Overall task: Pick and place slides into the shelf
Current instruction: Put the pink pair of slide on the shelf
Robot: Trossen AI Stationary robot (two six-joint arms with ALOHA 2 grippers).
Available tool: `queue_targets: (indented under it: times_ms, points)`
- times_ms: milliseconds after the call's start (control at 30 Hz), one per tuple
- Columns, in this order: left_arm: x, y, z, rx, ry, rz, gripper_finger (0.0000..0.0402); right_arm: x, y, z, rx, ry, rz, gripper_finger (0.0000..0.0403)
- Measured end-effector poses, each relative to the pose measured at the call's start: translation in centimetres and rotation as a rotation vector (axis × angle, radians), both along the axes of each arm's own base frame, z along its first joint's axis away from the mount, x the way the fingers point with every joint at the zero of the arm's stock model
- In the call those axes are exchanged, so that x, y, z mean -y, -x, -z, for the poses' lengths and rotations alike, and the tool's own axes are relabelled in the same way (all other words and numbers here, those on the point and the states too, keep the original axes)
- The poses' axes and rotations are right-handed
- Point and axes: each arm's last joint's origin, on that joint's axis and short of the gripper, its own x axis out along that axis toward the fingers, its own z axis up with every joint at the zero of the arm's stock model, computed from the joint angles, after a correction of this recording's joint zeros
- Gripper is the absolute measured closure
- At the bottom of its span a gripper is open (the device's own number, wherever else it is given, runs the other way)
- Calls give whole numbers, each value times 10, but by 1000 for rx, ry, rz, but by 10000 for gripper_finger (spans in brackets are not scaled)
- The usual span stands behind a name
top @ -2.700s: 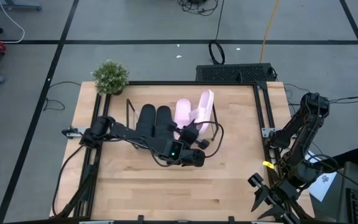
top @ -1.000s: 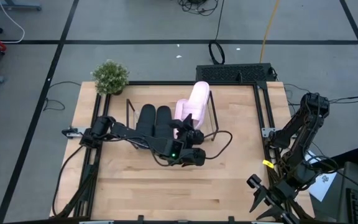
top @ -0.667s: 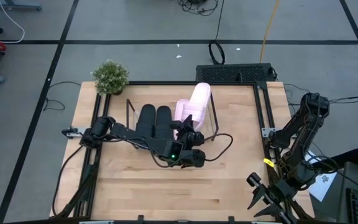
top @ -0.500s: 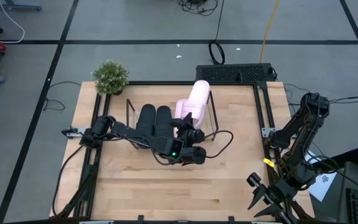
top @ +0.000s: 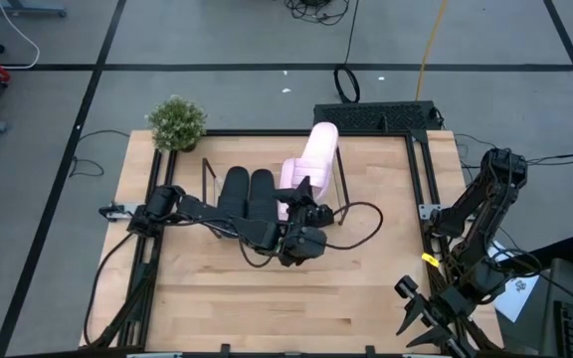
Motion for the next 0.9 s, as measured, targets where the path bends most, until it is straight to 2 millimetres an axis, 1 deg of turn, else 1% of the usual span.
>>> queue_targets:
  times_ms: [100,233,367,633,800,900]
  points:
    - [7,0,-4,30,8,14,400,0,0,1,-3,7,-2,296]
    - [14,2,-2,22,6,29,401,0,0,1,-18,-6,-10,296]
    - [15,2,-2,87,23,31,401,-1,0,1,-25,-15,-15,296]
    - [17,-7,24,80,22,31,401,-1,0,1,-29,-24,-19,296]
    - [28,-7,32,66,19,53,401,-1,0,1,-38,-36,-19,296]
    - [40,-4,32,62,18,79,401,-1,0,2,-38,-22,-16,296]
